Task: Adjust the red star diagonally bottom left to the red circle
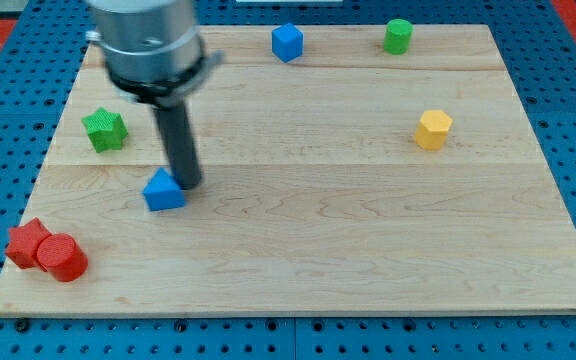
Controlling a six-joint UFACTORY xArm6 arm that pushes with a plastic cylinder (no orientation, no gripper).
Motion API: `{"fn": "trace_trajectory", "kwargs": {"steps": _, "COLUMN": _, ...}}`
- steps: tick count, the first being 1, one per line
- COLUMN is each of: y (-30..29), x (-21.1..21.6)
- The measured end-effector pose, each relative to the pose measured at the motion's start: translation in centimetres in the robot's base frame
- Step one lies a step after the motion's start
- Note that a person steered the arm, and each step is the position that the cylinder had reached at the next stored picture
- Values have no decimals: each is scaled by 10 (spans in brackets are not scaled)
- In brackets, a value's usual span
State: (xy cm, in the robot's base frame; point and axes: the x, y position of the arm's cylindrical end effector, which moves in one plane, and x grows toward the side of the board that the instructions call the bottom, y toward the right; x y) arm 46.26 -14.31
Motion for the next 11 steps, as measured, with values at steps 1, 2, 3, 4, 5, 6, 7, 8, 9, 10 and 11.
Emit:
{"fn": "trace_trajectory", "kwargs": {"steps": 1, "y": -49, "x": -3}}
{"fn": "trace_trajectory", "kwargs": {"steps": 2, "y": -69, "x": -3}}
{"fn": "trace_trajectory", "kwargs": {"steps": 3, "y": -113, "x": 13}}
{"fn": "trace_trajectory", "kwargs": {"steps": 4, "y": -160, "x": 22}}
{"fn": "trace_trajectory", "kwargs": {"steps": 5, "y": -132, "x": 70}}
{"fn": "trace_trajectory", "kwargs": {"steps": 6, "y": -118, "x": 100}}
{"fn": "trace_trajectory", "kwargs": {"steps": 7, "y": -116, "x": 126}}
{"fn": "trace_trajectory", "kwargs": {"steps": 8, "y": -112, "x": 145}}
{"fn": "trace_trajectory", "kwargs": {"steps": 9, "y": -106, "x": 156}}
{"fn": "trace_trajectory", "kwargs": {"steps": 10, "y": -101, "x": 155}}
{"fn": "trace_trajectory", "kwargs": {"steps": 11, "y": -95, "x": 156}}
